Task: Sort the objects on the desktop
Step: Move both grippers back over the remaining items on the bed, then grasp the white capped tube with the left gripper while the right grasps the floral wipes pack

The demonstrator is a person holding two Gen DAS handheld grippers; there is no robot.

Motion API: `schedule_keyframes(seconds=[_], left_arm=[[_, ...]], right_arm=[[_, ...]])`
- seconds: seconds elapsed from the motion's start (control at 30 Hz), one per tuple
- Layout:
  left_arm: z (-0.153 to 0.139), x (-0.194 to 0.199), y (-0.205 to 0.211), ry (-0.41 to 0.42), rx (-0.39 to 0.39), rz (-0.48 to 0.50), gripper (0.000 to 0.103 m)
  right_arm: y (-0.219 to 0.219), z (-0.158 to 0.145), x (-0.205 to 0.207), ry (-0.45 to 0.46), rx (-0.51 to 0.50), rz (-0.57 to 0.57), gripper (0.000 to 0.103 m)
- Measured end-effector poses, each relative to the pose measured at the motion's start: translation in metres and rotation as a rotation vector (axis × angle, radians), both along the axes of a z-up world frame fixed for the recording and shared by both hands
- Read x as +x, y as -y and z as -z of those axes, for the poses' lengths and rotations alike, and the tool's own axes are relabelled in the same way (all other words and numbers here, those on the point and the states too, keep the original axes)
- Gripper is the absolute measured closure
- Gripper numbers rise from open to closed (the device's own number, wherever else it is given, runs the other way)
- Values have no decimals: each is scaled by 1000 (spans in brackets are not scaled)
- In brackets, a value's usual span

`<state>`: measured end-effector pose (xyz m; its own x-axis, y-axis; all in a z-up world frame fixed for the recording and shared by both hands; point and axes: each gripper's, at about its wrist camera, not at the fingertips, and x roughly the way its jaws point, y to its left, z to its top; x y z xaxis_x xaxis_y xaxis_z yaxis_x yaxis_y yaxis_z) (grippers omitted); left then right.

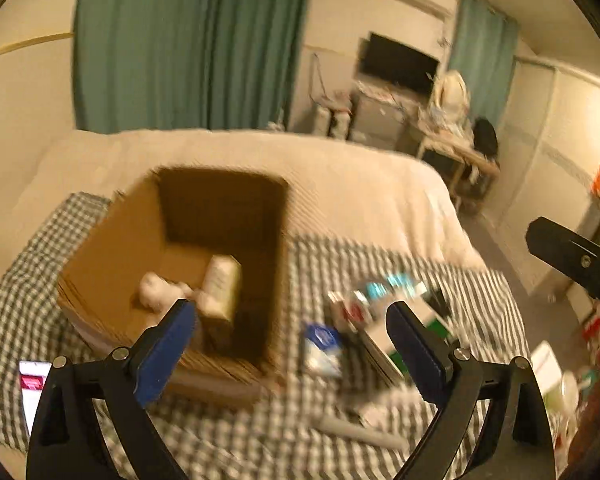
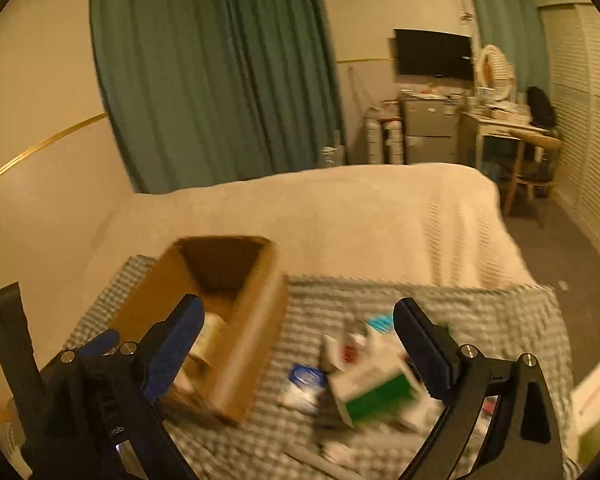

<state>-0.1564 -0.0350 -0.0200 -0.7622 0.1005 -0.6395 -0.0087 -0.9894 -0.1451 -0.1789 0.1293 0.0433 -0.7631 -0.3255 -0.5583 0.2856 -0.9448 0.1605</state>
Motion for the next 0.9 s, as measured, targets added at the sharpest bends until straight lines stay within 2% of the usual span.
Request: schedule_keyframes(seconds=[0.07, 0.23, 0.33, 0.47, 0.73, 0.8, 0.9], left_arm=[[17, 7, -20, 43, 14, 24, 5], [76, 27, -62, 164, 24, 9, 5], [107, 36, -83, 207, -5, 1, 5], [144, 34, -98, 260, 16, -11, 5], [183, 29, -98, 286, 10, -54, 5], [192, 24, -97, 303, 27, -62, 5], [196, 20, -100, 277, 29, -66, 6]], right_arm=[[-23, 14, 12, 20, 14, 39, 7], [-90, 65, 43, 82, 9, 146, 7], [-113, 97, 52, 102, 32, 200, 7], [-139, 132, 54, 139, 33, 240, 7], [-155, 192, 29, 174, 60, 254, 7], [-155, 202, 21, 186, 58, 250, 7], [-154, 212, 7, 177, 71, 243, 7]])
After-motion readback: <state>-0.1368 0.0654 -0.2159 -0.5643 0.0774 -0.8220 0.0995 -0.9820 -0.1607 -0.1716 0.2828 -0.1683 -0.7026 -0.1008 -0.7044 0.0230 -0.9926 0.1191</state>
